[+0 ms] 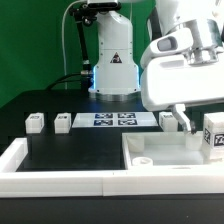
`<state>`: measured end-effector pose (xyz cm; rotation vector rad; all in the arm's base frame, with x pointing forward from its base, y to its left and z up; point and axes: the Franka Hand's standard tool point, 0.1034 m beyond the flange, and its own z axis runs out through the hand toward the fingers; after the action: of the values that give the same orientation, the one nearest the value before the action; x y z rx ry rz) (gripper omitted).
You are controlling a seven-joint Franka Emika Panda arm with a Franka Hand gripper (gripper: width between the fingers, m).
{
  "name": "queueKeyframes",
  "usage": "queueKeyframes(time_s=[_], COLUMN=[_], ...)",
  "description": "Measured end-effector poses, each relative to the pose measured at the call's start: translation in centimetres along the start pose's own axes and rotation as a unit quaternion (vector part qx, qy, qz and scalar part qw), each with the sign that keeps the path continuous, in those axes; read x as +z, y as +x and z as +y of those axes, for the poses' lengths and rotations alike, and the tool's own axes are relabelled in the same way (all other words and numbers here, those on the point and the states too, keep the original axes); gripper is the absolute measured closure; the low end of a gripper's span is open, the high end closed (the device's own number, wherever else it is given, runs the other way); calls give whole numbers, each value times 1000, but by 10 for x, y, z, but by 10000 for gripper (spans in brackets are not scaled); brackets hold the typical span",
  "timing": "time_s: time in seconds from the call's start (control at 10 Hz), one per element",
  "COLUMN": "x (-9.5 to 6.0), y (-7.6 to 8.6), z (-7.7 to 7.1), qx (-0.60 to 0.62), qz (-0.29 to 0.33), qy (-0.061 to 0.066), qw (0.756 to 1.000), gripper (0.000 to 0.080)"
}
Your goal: Assemble square table
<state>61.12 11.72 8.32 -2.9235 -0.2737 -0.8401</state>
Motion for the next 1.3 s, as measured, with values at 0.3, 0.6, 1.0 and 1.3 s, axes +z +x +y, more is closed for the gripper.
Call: queueKeyframes(time_s=[0.3,0.6,1.0,1.3], x=[-10,-4,-6,-9], y=[10,3,2,1], z=[0,-6,2,-1], qx=[2,3,11,13], qz=[-19,-107,-221,-280], qy=[7,31,58,72], qw=[1000,994,974,957], gripper=[150,150,150,150])
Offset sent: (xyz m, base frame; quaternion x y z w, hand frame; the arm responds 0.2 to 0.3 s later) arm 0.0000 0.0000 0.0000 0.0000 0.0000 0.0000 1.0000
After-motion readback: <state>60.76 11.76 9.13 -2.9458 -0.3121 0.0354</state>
